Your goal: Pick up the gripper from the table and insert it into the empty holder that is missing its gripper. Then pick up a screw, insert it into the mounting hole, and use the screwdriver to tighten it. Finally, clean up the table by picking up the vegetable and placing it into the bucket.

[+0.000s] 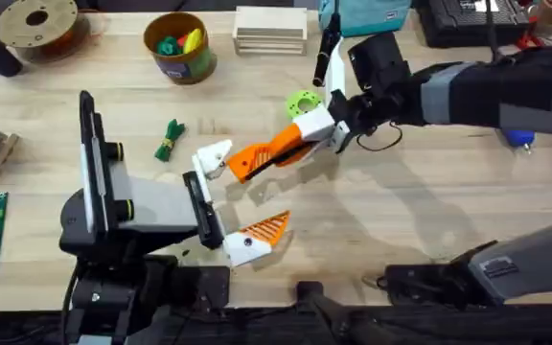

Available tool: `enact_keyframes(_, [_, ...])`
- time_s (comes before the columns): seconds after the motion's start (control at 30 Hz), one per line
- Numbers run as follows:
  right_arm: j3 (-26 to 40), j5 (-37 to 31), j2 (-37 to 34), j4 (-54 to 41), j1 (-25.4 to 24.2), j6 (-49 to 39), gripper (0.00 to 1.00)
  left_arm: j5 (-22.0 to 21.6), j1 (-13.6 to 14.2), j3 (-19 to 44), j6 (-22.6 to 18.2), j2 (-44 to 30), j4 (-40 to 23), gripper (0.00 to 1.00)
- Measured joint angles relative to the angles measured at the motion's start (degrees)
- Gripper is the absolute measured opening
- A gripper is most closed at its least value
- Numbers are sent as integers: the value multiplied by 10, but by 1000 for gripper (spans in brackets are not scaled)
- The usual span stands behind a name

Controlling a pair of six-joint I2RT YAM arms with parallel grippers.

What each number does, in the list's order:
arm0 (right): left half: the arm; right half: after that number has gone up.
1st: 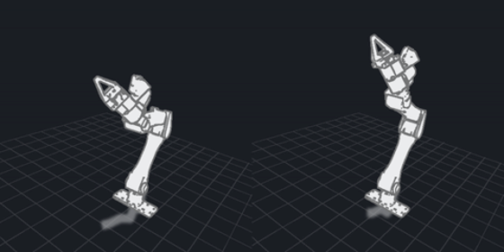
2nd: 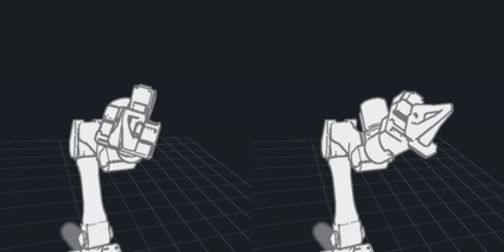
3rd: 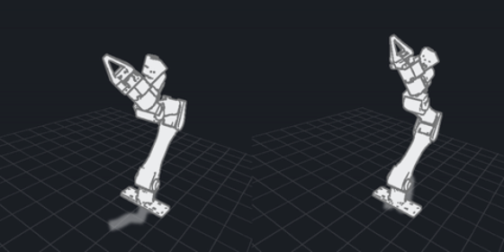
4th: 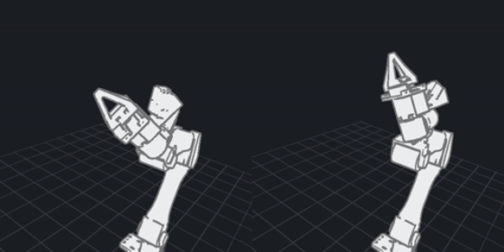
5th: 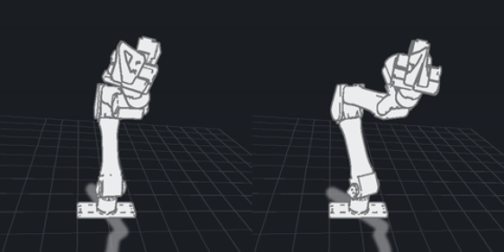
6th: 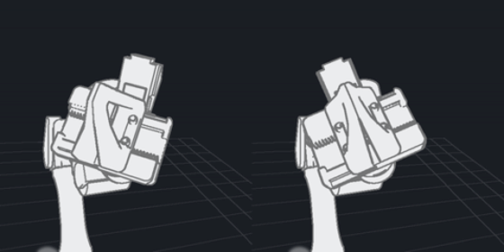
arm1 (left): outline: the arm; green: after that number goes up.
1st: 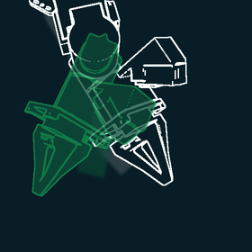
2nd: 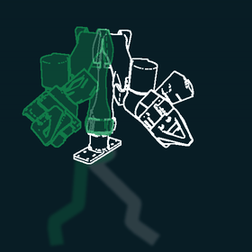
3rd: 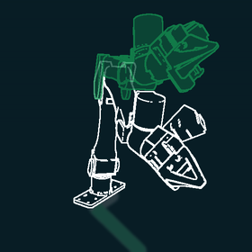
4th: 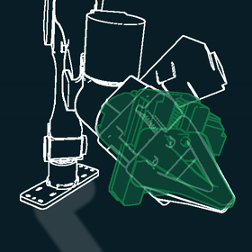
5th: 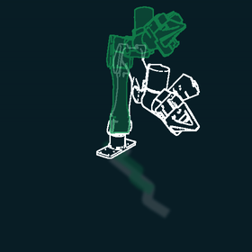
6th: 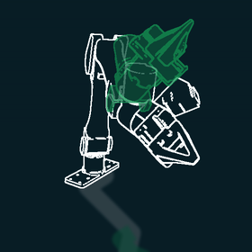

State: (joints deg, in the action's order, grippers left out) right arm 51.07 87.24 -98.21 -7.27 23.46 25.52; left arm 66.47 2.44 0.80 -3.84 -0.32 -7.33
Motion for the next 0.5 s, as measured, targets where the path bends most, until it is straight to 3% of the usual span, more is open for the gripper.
enact_keyframes(0.5, [1,-1,0,45,0,40,8,0,0,0,0,0,0,985])
